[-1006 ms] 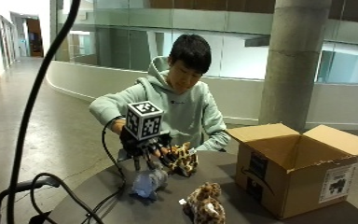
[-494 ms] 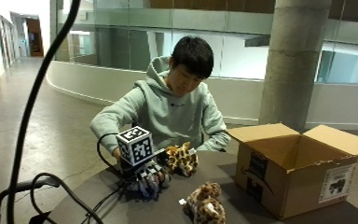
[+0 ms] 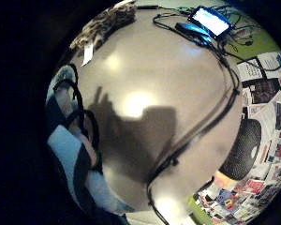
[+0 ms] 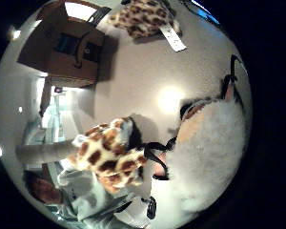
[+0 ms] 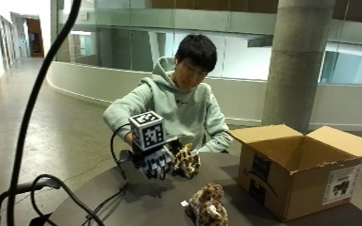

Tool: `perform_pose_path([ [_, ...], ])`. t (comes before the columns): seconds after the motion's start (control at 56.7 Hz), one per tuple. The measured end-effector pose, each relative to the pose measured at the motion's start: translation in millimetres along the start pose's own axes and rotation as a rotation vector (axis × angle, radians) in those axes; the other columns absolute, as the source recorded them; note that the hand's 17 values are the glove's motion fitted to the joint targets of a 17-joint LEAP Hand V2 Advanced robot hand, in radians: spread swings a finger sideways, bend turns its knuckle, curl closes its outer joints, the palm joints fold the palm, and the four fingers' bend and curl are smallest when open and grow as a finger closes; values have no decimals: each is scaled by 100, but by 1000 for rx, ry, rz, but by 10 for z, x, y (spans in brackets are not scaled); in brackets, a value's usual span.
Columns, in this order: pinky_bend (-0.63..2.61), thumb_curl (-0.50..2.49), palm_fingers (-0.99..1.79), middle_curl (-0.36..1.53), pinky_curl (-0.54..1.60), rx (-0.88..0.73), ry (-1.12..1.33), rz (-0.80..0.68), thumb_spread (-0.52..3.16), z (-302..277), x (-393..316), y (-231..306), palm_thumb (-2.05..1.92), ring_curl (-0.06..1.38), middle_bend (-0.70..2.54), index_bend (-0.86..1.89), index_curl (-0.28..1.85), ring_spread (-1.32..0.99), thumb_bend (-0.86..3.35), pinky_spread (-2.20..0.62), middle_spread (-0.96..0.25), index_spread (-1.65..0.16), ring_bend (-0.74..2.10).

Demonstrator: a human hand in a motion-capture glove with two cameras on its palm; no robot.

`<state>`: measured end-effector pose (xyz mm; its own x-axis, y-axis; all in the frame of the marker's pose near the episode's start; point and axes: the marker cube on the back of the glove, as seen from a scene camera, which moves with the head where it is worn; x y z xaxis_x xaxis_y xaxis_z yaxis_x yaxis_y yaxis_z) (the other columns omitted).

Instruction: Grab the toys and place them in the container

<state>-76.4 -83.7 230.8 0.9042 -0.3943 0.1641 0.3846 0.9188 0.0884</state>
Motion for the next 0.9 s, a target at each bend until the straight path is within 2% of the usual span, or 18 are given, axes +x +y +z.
perform_pose_path([
  [0.247,114,76,109,68,57,47,7,-75,59,-1070,-753,40,55,63,103,91,81,-36,5,-37,-26,-23,123],
  [0.353,115,81,108,71,58,135,4,-89,55,-1526,-1363,16,55,64,105,94,84,-35,4,-37,-26,-22,125],
  [0.494,115,86,106,74,59,284,-25,-146,51,-2015,-2006,-375,56,65,106,95,87,-34,2,-37,-26,-21,126],
  [0.618,116,89,105,75,60,401,-122,-192,49,-2213,-2521,-754,56,66,106,94,89,-34,0,-37,-26,-21,127],
  [0.759,119,93,94,77,61,483,-226,-246,49,-2181,-3152,-1072,54,67,101,91,92,-34,-2,-37,-26,-21,127],
  [0.865,122,94,80,78,62,417,-235,-295,53,-1996,-3586,-1199,52,68,96,88,94,-34,-2,-35,-26,-22,125],
  [0.9,120,94,61,78,61,336,-218,-307,57,-1909,-3670,-1253,51,67,91,83,94,-34,-2,-34,-26,-22,124],
])
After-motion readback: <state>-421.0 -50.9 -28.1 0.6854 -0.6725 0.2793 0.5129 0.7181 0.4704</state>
